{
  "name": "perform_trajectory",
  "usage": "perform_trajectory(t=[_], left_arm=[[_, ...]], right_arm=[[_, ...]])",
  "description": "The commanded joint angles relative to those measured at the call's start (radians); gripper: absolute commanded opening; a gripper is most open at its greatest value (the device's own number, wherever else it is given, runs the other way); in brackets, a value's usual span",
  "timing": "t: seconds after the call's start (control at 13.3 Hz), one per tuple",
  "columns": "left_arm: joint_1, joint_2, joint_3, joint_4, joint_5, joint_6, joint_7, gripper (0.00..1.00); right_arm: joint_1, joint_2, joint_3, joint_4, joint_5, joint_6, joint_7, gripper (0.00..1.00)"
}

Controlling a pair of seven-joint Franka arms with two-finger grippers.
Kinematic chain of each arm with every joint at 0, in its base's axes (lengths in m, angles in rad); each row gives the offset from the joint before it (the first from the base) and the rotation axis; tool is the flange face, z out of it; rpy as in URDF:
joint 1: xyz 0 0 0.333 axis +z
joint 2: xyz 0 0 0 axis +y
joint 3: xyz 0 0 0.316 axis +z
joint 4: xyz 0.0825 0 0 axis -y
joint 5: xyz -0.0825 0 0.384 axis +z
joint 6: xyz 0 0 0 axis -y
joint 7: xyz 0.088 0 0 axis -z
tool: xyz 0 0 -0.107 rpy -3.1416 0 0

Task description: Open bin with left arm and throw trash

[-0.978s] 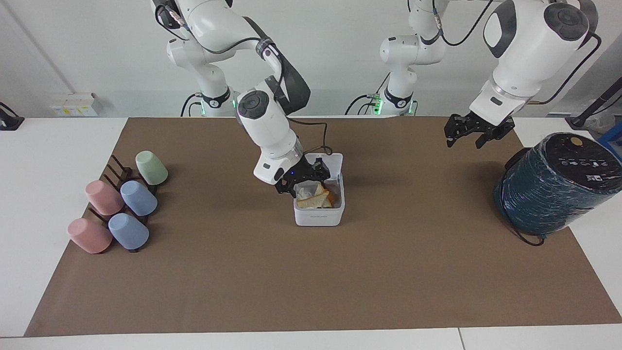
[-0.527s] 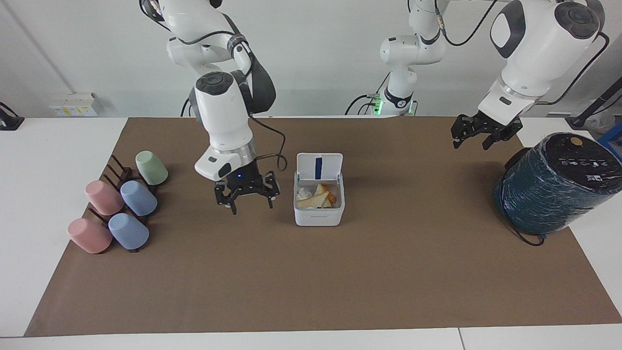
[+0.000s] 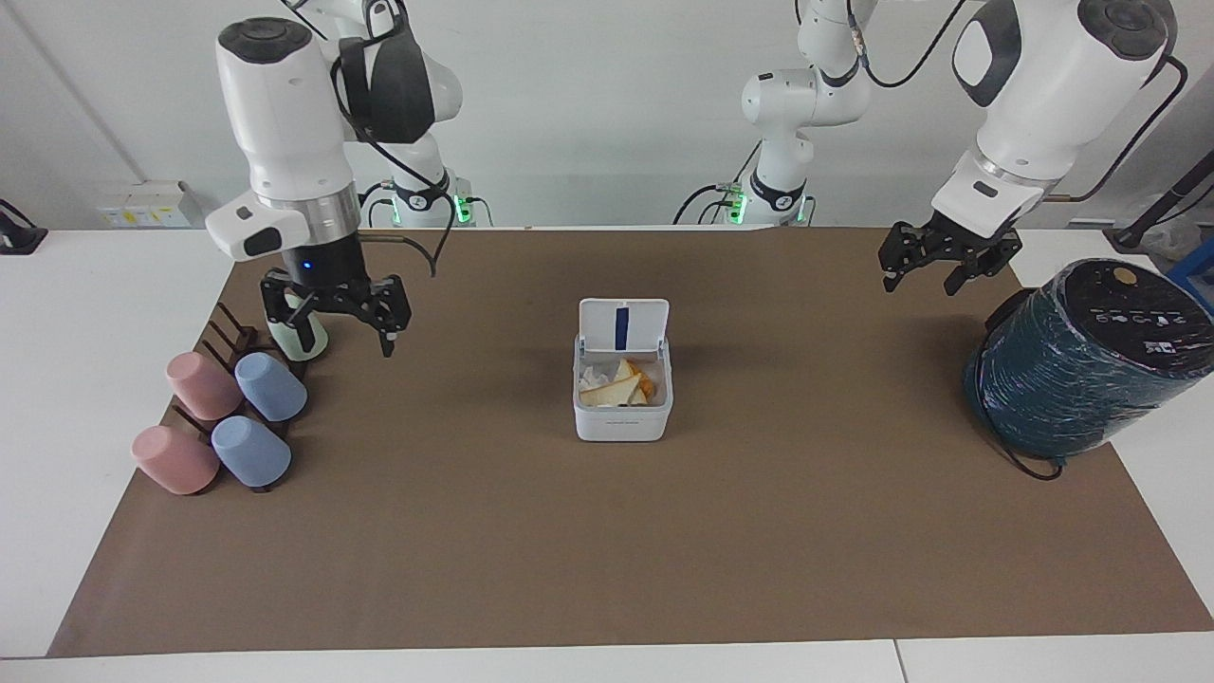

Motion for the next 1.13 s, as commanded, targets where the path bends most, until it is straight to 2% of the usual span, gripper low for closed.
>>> perform_trajectory(t=[0.0, 0.15, 0.3, 0.53, 0.75, 1.05], left_arm=[[-0.004, -0.023, 0.003, -0.018, 0.016, 0.029, 0.0, 1.0], [-0.004, -0.027, 0.005, -0.016, 0.019, 0.041, 0.001, 1.0], [-0.004, -0.027, 0.005, -0.016, 0.02, 0.027, 0.001, 1.0], [-0.002, -0.027, 0.005, -0.007, 0.019, 0.018, 0.001, 1.0], [-0.004, -0.028, 0.005, -0.006, 0.019, 0.015, 0.0, 1.0], [-0.002, -0.031, 0.005, -0.006, 0.019, 0.016, 0.0, 1.0]], right_arm=[[0.027, -0.062, -0.083, -0.016, 0.002, -0.1, -0.068, 1.0], [0.026, -0.104, -0.141, -0.017, 0.054, -0.19, -0.119, 1.0], [0.014, -0.119, -0.153, -0.017, 0.057, -0.29, -0.185, 1.0], [0.011, -0.136, -0.173, -0.039, 0.141, -0.294, -0.188, 1.0], [0.017, -0.136, -0.172, -0.039, 0.14, -0.292, -0.196, 1.0], [0.021, -0.109, -0.163, 0.056, 0.106, -0.456, -0.211, 1.0]])
